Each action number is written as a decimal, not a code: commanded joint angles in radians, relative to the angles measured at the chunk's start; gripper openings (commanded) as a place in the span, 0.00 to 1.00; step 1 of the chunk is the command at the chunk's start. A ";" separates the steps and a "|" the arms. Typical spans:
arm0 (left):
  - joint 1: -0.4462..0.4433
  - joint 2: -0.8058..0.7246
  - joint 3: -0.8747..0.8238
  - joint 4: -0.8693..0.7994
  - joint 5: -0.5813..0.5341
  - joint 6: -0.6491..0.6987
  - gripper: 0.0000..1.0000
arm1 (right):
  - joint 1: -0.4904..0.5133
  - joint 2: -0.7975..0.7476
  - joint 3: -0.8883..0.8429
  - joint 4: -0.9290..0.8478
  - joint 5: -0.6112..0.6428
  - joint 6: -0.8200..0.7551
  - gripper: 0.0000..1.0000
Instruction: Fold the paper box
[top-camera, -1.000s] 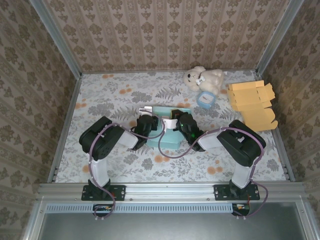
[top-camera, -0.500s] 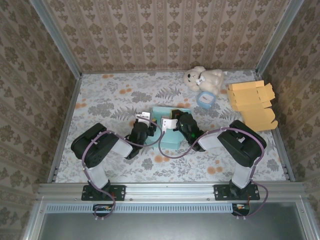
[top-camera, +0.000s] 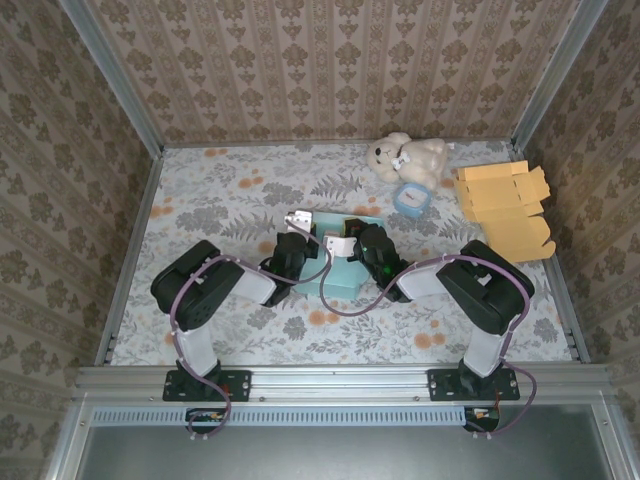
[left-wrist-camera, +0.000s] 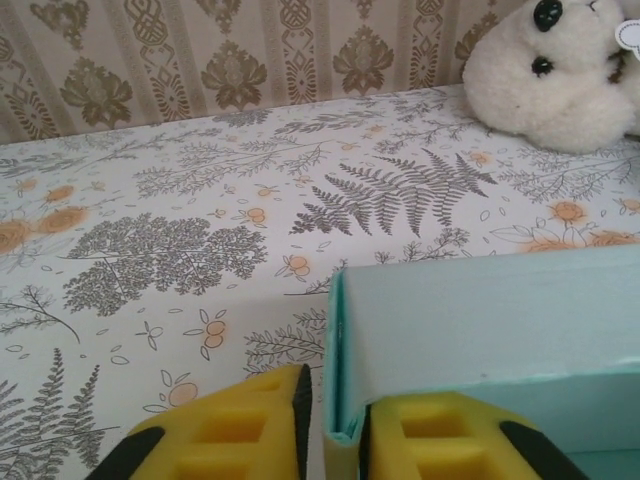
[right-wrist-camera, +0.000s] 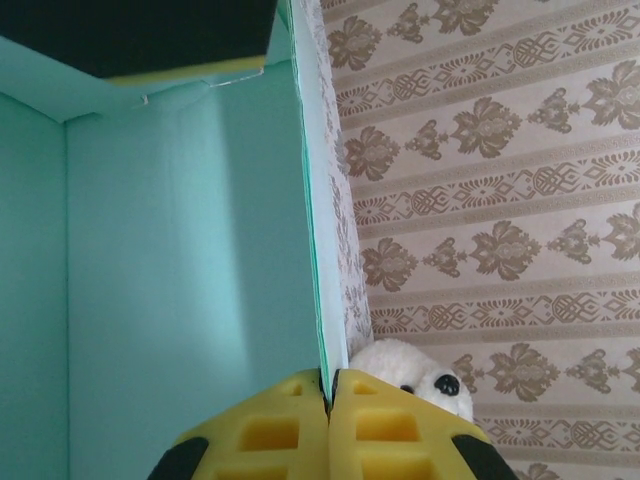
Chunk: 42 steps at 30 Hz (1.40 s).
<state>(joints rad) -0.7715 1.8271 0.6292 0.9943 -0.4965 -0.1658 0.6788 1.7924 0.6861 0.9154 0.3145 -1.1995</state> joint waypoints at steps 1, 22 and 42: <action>0.012 0.018 0.038 -0.130 -0.234 -0.043 0.11 | 0.006 0.027 -0.035 -0.181 0.013 0.051 0.00; -0.006 0.048 0.026 -0.060 0.009 0.023 0.44 | 0.007 0.006 -0.034 -0.193 -0.005 0.090 0.00; -0.046 0.106 0.008 0.094 -0.056 0.046 0.00 | 0.008 -0.026 -0.037 -0.194 -0.036 0.137 0.20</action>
<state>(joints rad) -0.7982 1.9205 0.6426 1.0382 -0.5133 -0.1596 0.6769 1.7702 0.6811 0.8757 0.3164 -1.1374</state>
